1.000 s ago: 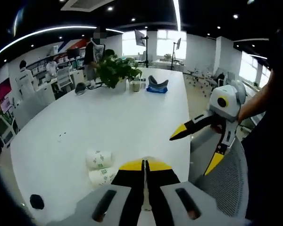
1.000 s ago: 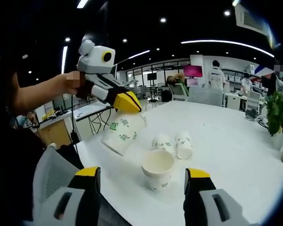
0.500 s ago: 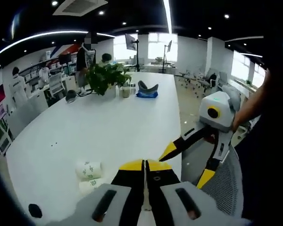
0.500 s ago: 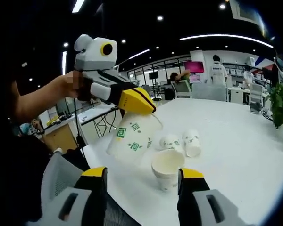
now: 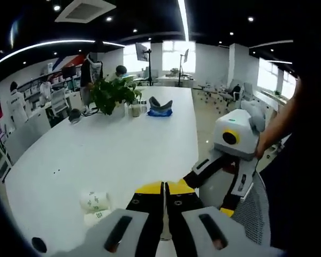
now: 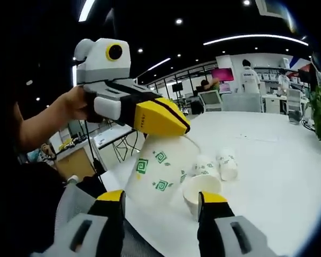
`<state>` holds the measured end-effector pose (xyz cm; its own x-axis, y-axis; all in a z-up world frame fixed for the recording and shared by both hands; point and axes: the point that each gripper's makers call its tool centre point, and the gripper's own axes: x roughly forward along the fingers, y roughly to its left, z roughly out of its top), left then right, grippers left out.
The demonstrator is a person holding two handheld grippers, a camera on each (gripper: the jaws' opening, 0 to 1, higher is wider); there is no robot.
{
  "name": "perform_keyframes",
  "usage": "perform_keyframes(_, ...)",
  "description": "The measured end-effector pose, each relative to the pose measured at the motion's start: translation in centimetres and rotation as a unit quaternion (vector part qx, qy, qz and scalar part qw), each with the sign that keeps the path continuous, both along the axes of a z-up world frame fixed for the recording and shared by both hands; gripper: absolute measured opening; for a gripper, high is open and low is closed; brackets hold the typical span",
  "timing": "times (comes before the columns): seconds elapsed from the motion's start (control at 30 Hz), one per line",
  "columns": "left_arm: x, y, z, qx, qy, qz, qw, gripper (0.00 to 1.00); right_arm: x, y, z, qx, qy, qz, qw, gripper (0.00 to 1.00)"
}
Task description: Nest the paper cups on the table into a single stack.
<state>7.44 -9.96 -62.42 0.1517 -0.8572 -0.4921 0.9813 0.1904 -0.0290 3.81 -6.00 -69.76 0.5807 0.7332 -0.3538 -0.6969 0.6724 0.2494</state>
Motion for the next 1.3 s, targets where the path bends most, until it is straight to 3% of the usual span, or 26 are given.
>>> perform_keyframes(0.3,-0.4,-0.6,0.0,-0.005,0.0,-0.012,0.9999,0.0,-0.1,0.3,0.5,0.027,0.012,-0.003,0.9996,0.53)
perform_keyframes(0.6,-0.9,-1.2,0.3,-0.011,-0.007,-0.02,0.9997,0.0,0.1,0.5,0.5,0.047,0.032,-0.012,0.9983,0.43)
perform_keyframes(0.87,-0.9,-1.3,0.0,-0.005,-0.014,-0.021,0.9997,0.0,-0.1,0.3,0.2,0.048,0.044,-0.018,0.9977,0.41)
perform_keyframes(1.3,0.0,-0.8,1.2,-0.033,-0.018,-0.016,0.9991,0.02,0.0,0.1,0.0,0.046,0.038,-0.022,0.998,0.36)
